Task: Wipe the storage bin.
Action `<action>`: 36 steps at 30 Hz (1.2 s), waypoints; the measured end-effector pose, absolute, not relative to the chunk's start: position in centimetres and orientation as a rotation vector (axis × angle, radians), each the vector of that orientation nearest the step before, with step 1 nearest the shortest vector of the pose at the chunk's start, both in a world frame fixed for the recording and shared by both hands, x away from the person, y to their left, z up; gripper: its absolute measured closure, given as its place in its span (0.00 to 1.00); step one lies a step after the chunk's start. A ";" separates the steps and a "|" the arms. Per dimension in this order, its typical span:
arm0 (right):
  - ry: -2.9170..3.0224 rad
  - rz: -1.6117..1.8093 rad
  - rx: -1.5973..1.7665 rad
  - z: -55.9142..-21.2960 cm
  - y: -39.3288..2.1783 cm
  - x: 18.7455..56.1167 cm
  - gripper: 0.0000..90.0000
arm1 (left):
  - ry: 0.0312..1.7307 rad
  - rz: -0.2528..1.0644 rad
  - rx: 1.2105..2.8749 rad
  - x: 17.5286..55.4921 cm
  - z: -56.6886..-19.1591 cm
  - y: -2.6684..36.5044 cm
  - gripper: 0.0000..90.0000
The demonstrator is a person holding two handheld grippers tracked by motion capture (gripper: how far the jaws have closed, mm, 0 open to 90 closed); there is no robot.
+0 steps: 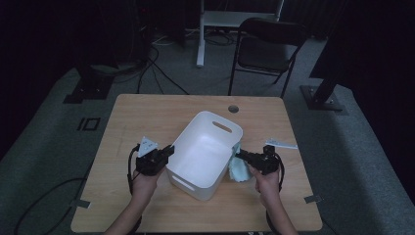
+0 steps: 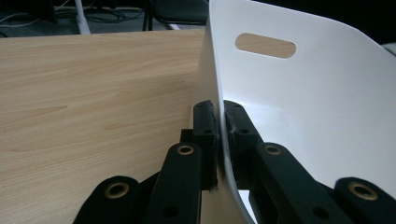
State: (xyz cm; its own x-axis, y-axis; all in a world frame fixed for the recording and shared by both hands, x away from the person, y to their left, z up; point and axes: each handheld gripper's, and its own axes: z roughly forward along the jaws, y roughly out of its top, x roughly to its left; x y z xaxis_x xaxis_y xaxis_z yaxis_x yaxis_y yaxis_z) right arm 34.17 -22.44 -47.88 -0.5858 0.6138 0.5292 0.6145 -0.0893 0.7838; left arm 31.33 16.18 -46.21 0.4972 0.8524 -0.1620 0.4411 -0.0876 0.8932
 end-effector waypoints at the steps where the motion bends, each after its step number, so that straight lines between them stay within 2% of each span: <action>1: -2.124 -1.839 -1.416 -47.5 -22.4 34.0 0.94 | 1.105 0.500 1.715 31.3 -46.2 16.1 0.95; 10: -2.144 -1.804 -1.436 -48.1 -21.9 33.9 0.94 | 1.111 0.514 1.716 31.2 -46.2 16.0 0.95; 16: -2.151 -1.829 -1.420 -47.3 -21.9 33.5 0.94 | 1.102 0.514 1.725 31.2 -46.2 15.9 0.95; 24: -2.141 -1.786 -1.438 -48.5 -21.7 33.8 0.94 | 1.102 0.535 1.731 31.2 -46.1 15.7 0.94; 29: -2.173 -1.814 -1.392 -47.4 -21.6 33.2 0.94 | 1.098 0.531 1.735 31.2 -46.1 15.7 0.95; 36: -2.161 -1.758 -1.423 -48.9 -21.3 33.5 0.94 | 1.110 0.542 1.732 31.2 -46.1 15.6 0.94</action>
